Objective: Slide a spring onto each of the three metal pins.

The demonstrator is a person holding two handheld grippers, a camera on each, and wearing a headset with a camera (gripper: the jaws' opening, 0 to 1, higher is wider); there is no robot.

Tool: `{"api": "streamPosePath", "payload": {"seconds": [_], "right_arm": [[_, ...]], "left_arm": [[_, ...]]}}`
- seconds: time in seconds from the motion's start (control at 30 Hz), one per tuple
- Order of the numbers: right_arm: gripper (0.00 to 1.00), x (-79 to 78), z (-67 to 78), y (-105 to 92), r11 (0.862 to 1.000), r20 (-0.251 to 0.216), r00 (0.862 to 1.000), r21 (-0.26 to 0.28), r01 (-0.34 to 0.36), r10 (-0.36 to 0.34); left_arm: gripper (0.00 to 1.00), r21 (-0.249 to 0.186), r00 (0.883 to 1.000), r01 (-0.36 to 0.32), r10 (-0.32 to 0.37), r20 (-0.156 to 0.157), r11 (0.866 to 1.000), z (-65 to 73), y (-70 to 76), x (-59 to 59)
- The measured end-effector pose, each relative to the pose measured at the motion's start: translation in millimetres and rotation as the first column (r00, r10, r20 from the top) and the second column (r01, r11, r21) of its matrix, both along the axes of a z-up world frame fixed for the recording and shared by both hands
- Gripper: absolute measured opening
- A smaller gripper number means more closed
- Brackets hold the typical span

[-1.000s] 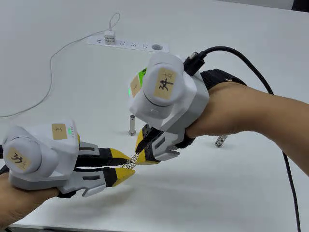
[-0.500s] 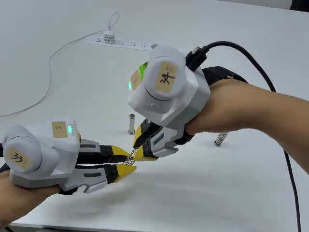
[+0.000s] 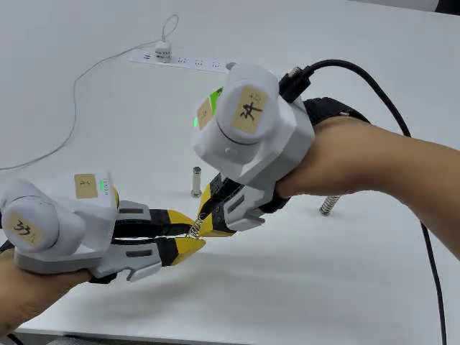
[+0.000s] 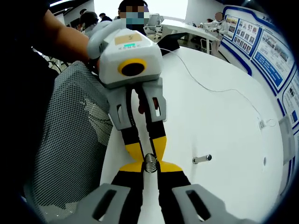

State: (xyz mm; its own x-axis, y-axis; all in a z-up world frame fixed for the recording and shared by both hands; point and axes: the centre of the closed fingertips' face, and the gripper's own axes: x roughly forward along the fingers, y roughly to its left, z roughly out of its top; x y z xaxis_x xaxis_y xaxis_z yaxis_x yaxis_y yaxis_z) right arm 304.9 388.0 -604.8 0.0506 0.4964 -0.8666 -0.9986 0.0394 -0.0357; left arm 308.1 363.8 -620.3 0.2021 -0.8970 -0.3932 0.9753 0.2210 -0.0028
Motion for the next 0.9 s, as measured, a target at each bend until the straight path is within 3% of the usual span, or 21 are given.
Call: {"api": "streamPosePath", "payload": {"seconds": [0.23,0.5,0.9], "right_arm": [[0.12,0.8,2.6,2.4,1.0,0.003,1.0,0.0,-0.001,0.001],[0.12,5.7,5.1,1.1,1.0,0.011,1.0,-0.013,0.002,-0.001],[0.12,24.0,12.8,-9.3,0.998,0.049,0.998,-0.051,0.028,-0.025]], "left_arm": [[0.11,0.0,1.0,-0.003,0.003,0.002,1.0,1.0,-1.7,2.3],[0.15,-0.002,1.0,-0.022,0.022,-0.021,1.0,1.7,2.5,4.7],[0.23,-0.005,0.997,-0.061,0.061,-0.048,0.998,-1.4,12.6,6.8]]}}
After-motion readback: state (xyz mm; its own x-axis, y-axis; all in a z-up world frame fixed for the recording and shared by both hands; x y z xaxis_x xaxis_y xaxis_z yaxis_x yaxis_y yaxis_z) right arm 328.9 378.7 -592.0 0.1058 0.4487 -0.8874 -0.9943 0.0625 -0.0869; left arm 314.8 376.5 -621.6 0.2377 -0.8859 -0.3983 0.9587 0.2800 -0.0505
